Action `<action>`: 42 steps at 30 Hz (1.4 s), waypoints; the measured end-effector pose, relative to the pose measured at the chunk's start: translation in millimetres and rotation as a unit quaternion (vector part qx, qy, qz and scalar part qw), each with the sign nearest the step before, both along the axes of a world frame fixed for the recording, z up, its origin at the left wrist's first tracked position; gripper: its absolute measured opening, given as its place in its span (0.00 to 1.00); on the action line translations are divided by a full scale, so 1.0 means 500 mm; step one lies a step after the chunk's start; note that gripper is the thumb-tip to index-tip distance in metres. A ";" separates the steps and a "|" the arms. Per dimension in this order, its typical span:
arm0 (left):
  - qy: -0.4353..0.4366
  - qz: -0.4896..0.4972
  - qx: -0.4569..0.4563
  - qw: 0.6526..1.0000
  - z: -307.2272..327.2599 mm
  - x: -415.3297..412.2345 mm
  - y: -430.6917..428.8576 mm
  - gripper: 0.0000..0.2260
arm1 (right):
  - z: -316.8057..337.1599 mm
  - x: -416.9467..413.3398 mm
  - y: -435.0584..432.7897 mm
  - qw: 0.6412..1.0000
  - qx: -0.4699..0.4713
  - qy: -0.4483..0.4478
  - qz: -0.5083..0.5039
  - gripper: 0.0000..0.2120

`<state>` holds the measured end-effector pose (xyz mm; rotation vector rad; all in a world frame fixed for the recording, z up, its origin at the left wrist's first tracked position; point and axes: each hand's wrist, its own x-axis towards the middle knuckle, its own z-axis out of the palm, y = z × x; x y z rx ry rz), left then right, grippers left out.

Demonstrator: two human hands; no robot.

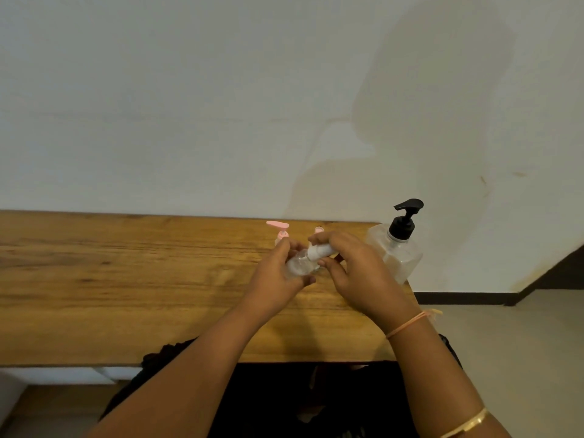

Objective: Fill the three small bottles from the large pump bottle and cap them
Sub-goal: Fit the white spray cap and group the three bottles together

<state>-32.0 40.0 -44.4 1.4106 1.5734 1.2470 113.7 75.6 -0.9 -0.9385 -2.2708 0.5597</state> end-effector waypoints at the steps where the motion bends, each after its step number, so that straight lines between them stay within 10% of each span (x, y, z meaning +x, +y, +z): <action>1: 0.003 0.001 0.002 1.000 0.001 0.001 -0.001 0.18 | 0.003 0.000 0.001 1.000 -0.009 0.001 -0.003 0.14; 12: -0.048 0.017 -0.001 0.999 0.001 0.018 0.001 0.16 | 0.010 -0.015 0.000 0.988 -0.082 0.068 -0.110 0.13; 15: -0.123 0.008 -0.012 0.992 0.006 0.023 0.001 0.17 | 0.006 -0.012 -0.004 0.952 -0.233 0.197 -0.019 0.30; 22: -0.153 0.004 -0.027 0.988 0.008 0.031 0.000 0.21 | 0.007 -0.030 -0.006 0.905 -0.271 0.329 0.004 0.14; 31: -0.158 0.004 -0.054 0.986 0.016 0.038 -0.004 0.21 | -0.005 -0.029 -0.005 0.913 -0.289 0.285 -0.038 0.32; 42: -0.144 0.005 -0.039 0.989 0.013 0.034 -0.001 0.20 | -0.002 -0.028 0.004 0.928 -0.241 0.275 -0.074 0.15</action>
